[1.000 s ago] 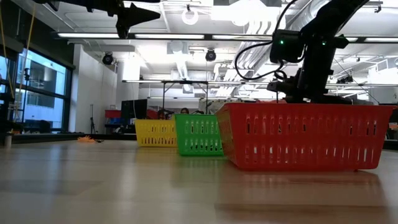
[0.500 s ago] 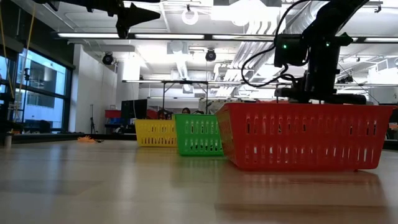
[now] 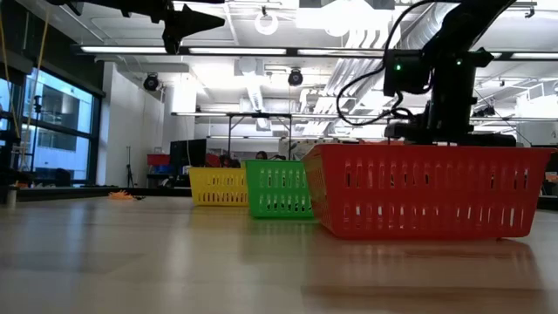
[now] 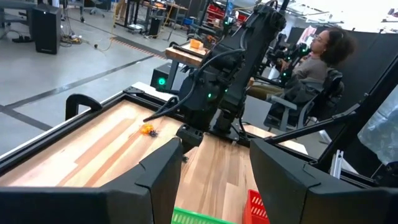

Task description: Sort Halloween decoration

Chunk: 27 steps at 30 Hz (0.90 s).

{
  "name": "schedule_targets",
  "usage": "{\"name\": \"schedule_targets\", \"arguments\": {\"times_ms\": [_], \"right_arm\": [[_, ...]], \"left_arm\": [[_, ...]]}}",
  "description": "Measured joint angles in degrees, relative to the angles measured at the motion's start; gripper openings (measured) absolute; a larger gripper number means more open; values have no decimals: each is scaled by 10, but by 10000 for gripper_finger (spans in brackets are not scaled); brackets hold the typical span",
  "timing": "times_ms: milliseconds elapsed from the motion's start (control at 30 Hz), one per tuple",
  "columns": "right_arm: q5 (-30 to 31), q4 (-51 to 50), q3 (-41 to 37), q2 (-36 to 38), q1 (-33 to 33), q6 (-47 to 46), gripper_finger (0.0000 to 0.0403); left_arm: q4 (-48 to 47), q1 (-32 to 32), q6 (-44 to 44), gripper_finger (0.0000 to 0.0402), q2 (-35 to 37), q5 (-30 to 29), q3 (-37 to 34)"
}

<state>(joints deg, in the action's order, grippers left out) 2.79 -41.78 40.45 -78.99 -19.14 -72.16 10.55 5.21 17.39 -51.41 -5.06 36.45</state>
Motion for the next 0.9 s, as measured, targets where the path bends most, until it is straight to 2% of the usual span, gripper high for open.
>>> {"name": "schedule_targets", "arguments": {"times_ms": [200,333,533,900], "right_arm": [[-26,30,0,-68,0,1,195],[-21,29,4,-101,0,-14,195],[-1,26,4,-110,1,-28,189],[15,13,5,-111,3,-28,84]], "left_arm": [[0,0,0,179,0,0,0],[-1,0,0,179,0,0,0],[-1,0,0,179,0,0,0],[-2,0,0,179,0,0,0]]}}
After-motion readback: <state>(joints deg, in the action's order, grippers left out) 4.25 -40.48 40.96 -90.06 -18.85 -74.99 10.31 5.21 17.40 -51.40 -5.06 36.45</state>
